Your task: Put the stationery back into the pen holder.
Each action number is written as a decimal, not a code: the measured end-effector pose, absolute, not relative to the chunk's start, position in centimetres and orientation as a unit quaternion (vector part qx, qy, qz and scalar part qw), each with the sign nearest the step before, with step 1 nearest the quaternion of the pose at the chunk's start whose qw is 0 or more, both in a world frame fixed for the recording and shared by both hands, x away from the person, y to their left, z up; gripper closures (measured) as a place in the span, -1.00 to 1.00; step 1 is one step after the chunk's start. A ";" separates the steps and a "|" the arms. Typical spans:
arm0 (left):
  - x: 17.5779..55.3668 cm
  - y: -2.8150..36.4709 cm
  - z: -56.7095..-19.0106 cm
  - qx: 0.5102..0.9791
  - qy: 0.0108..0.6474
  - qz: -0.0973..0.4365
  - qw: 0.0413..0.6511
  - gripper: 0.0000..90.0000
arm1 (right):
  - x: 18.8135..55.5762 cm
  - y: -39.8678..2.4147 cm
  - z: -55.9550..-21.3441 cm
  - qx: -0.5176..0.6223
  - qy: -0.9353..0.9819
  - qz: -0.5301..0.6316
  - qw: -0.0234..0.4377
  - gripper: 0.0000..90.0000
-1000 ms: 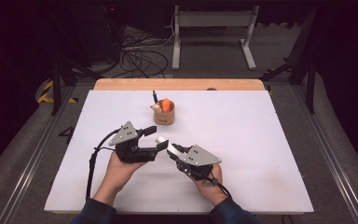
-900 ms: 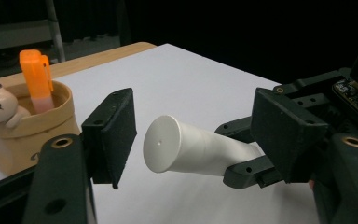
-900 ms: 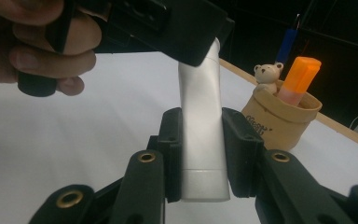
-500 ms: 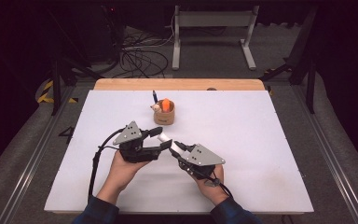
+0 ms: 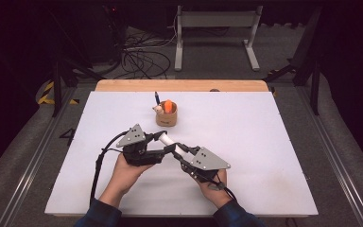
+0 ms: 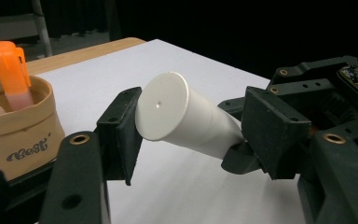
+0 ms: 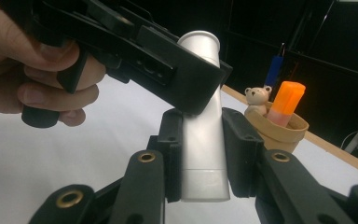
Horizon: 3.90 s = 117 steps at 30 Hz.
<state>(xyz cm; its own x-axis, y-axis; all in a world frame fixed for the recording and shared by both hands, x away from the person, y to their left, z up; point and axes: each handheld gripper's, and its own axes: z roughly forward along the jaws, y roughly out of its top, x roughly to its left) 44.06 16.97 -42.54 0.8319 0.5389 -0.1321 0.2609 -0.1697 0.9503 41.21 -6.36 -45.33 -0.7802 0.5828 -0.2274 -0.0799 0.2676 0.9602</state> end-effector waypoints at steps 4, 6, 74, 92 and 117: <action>44.0 17.0 -42.4 0.753 0.262 0.122 0.591 0.00 | 41.4 -6.3 -45.6 0.172 0.748 0.578 0.277 0.58; 43.9 17.0 -42.3 0.749 0.257 0.123 0.598 0.10 | 41.4 -6.2 -45.8 0.175 0.750 0.575 0.276 0.58; 44.4 15.7 -41.7 0.761 0.240 0.181 0.575 0.48 | 42.3 -7.2 -45.3 0.234 0.767 0.555 0.222 0.03; 46.4 15.5 -40.7 0.758 0.250 0.201 0.568 0.48 | 42.5 -9.8 -45.2 0.260 0.760 0.556 0.216 -0.38; 49.5 15.5 -38.9 0.738 0.266 0.237 0.573 0.48 | 42.5 -13.2 -45.4 0.288 0.754 0.548 0.221 -0.58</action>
